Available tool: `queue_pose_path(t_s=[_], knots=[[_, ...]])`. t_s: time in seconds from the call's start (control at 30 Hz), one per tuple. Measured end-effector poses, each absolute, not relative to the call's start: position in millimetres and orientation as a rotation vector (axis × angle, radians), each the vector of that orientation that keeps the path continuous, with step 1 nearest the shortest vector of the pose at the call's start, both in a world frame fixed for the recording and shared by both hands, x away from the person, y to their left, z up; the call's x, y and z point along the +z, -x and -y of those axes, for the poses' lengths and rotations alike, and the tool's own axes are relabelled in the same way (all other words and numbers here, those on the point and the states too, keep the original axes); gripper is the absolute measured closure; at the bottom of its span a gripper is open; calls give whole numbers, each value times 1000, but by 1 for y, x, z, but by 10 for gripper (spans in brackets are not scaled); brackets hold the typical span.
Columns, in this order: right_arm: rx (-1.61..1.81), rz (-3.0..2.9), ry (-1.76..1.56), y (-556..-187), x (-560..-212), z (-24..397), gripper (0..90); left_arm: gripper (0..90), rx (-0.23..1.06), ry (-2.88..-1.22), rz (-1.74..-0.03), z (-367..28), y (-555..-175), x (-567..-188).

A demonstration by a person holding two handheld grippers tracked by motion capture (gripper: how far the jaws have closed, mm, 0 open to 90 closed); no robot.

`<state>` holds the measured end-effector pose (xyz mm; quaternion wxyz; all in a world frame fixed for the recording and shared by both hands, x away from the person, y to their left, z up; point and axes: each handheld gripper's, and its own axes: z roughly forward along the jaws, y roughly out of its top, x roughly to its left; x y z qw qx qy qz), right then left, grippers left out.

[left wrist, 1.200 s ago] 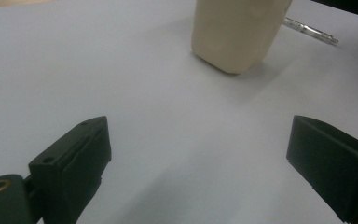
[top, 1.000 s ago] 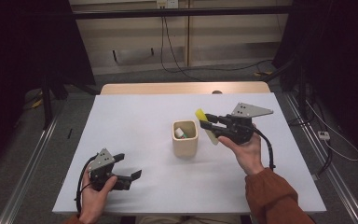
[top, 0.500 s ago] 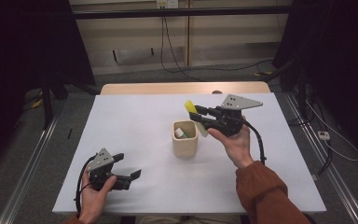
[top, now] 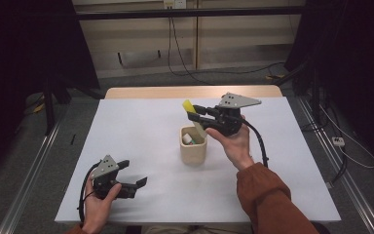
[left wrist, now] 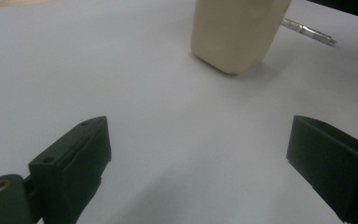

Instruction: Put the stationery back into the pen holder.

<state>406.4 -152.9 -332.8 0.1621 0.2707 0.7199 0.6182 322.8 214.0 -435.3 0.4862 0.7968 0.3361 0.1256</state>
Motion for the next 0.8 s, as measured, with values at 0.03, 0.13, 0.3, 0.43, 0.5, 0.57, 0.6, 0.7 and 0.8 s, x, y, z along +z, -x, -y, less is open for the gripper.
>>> queue_pose_path(t_s=[0.03,0.13,0.3,0.43,0.5,0.57,0.6,0.7,0.8], knots=[[1757,-2055,-770,-408,-333,152,678,63,305,-1940,-816,-214,-323,-435],[1759,-2057,-781,-410,-336,149,678,63,303,-1937,-820,-214,-323,-436],[1756,-2064,-795,-415,-343,146,678,63,303,-1935,-822,-214,-323,-436],[1755,-2065,-796,-418,-347,142,678,63,303,-1940,-816,-214,-323,-436],[1756,-2072,-797,-418,-350,140,678,63,301,-1936,-821,-214,-323,-436],[1759,-2069,-804,-420,-352,139,678,63,301,-1934,-822,-214,-323,-436],[1750,-2071,-812,-420,-353,140,678,63,301,-1935,-823,-214,-323,-436],[1747,-2073,-823,-423,-358,140,678,63,303,-1934,-821,-215,-323,-436],[1738,-2075,-843,-425,-364,142,678,63,302,-1936,-820,-215,-323,-436]])
